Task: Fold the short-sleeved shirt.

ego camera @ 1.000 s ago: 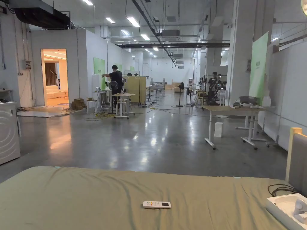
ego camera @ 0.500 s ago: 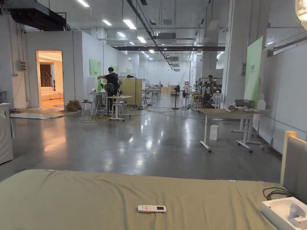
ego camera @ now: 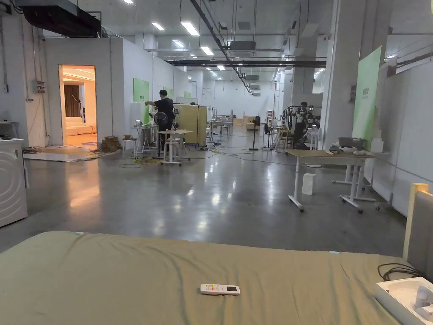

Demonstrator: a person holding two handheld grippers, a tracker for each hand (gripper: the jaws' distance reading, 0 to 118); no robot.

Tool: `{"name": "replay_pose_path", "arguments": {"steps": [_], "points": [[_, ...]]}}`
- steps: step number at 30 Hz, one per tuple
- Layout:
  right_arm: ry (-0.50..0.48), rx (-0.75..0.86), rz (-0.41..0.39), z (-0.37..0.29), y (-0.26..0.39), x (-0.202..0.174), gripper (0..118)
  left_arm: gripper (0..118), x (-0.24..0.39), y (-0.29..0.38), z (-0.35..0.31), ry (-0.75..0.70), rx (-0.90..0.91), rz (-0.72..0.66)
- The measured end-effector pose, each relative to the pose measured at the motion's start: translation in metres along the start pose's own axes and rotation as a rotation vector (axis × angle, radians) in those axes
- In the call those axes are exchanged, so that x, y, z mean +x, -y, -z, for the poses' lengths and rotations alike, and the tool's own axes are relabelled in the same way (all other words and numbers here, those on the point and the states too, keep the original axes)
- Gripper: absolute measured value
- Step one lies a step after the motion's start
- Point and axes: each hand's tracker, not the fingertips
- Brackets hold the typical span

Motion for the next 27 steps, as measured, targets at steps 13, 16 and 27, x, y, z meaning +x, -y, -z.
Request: {"name": "replay_pose_path", "arguments": {"steps": [13, 16, 27], "points": [[-0.021, 0.001, -0.015, -0.0024, -0.0036, -0.0061, 118, 102, 0.0005, 0.0018, -0.001, -0.002, -0.002, 0.017], [-0.015, -0.004, -0.013, -0.0023, -0.0034, -0.0055, 118, 102, 0.0001, 0.001, -0.0017, 0.006, -0.004, 0.008], [-0.002, -0.006, 0.004, -0.0009, -0.0034, -0.0018, 118, 102, 0.0022, 0.0005, -0.0004, 0.018, -0.002, 0.001]]}}
